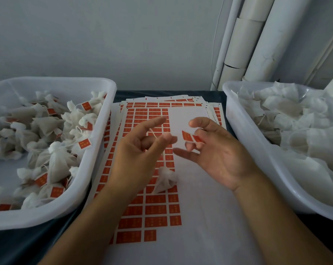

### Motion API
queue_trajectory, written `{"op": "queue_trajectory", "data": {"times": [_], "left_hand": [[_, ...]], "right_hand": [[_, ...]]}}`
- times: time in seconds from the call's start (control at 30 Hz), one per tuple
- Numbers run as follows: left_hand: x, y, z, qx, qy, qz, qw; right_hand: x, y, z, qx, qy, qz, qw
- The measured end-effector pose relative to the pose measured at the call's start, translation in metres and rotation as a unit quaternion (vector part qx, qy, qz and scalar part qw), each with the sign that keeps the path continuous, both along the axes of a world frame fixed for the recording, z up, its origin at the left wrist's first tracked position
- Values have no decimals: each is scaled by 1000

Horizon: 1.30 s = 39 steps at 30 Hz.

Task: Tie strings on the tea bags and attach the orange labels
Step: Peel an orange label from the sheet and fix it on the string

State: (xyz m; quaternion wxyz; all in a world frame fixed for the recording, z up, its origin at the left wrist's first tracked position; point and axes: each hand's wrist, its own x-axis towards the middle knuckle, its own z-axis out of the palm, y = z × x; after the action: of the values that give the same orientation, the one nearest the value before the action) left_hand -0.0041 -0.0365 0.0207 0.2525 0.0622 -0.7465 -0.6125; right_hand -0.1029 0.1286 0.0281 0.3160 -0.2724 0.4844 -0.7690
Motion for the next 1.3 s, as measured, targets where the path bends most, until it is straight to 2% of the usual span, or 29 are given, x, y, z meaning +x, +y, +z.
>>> {"op": "queue_trajectory", "data": {"times": [0.1,0.27,0.47,0.6,0.8,0.97,1.1,1.3], "left_hand": [[2,-3,3,67,-7,-33,997],[5,-3,2,94,-31,-75,992],[5,-4,-3,127,-73,-123,981],[2,-4,-8,157,-96,-120,975],[2,7,-15,87,-141,-142,976],[3,13,-12,-29,-117,-153,981],[2,17,-14,-54,-108,-120,985],[4,15,-14,-36,-101,-118,987]], "right_hand": [[5,-2,-2,-10,43,72,996],[24,-13,0,-11,83,130,988],[25,-17,-3,-19,43,107,993],[25,-18,-2,-24,20,82,996],[17,-15,-2,-68,-19,17,997],[10,-14,-5,-90,-67,-39,993],[6,-14,-5,-97,-69,-61,991],[1,-11,-3,-105,-64,-92,988]]}}
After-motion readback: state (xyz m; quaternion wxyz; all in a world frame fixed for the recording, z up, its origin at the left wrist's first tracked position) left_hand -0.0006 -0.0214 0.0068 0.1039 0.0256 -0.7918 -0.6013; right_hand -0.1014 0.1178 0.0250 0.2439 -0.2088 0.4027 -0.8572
